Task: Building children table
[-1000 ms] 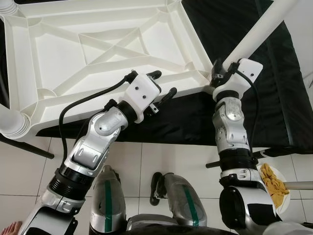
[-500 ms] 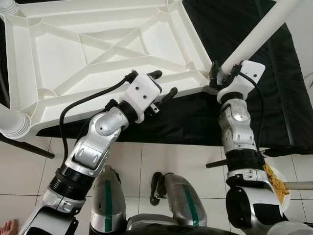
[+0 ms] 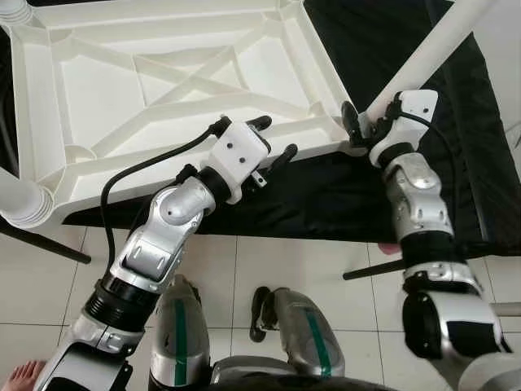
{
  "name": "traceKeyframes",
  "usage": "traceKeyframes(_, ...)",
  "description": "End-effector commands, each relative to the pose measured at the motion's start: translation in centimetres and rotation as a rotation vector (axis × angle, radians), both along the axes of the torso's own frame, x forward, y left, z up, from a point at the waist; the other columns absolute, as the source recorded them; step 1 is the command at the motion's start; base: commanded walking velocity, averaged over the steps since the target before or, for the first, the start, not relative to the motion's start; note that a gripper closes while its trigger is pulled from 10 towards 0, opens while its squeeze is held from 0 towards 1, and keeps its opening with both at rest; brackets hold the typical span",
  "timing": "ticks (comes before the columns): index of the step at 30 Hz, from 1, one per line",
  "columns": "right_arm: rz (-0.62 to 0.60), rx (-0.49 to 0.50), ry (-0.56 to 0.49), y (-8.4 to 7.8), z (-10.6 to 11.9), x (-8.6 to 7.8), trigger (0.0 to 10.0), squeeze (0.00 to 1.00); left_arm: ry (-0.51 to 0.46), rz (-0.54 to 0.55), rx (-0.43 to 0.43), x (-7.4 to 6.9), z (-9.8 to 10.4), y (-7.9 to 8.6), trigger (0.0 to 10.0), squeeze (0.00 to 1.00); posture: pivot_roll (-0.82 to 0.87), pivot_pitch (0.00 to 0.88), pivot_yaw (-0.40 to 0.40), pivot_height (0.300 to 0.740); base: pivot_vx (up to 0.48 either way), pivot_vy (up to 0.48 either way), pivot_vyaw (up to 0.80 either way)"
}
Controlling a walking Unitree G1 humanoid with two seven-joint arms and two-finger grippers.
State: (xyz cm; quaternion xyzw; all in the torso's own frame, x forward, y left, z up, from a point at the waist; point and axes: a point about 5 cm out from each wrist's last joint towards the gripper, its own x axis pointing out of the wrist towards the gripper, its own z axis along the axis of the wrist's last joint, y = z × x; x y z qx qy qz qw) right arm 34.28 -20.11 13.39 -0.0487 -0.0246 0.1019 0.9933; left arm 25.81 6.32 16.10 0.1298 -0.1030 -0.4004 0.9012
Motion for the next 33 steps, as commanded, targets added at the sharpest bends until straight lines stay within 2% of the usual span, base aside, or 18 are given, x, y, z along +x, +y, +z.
traceKeyframes(1,0.057,-0.023,0.006,-0.2,-0.1,0.1,10.0,0.0,-0.002,-0.043,0.02,0.0,-0.1,-0.3,10.0,0.0,0.11,0.014,-0.116,0.74,0.0,0.0,0.0)
traceKeyframes(13,0.24,-0.067,0.034,-1.0,-0.3,0.3,10.0,0.0,0.0,-0.05,0.022,-0.2,-0.1,-0.2,10.0,0.0,0.11,0.022,-0.108,0.74,0.0,0.0,0.0)
traceKeyframes(28,0.257,-0.072,0.044,-1.9,-0.6,0.4,10.0,0.0,0.002,-0.05,0.026,-0.2,0.0,0.0,10.0,0.0,0.12,0.029,-0.099,0.74,0.0,0.0,0.0)
traceKeyframes(29,0.266,-0.067,0.041,-1.9,-0.6,0.5,2.9,0.0,0.001,-0.052,0.025,-0.2,0.1,-0.1,10.0,0.0,0.12,0.03,-0.099,0.74,0.0,0.0,0.0)
traceKeyframes(31,0.272,-0.062,0.04,-1.9,-0.6,0.5,2.9,0.0,0.001,-0.052,0.025,-0.2,0.1,-0.1,10.0,0.0,0.12,0.03,-0.099,0.74,0.0,0.0,0.0)
traceKeyframes(32,0.279,-0.057,0.038,-1.9,-0.6,0.4,0.0,0.0,0.0,-0.052,0.023,-0.2,0.1,-0.1,10.0,0.0,0.12,0.031,-0.099,0.74,0.0,0.0,0.0)
traceKeyframes(33,0.279,-0.057,0.038,-1.9,-0.6,0.4,0.0,0.0,0.0,-0.052,0.023,-0.2,0.1,-0.1,10.0,0.0,0.12,0.031,-0.099,0.74,0.0,0.0,0.0)
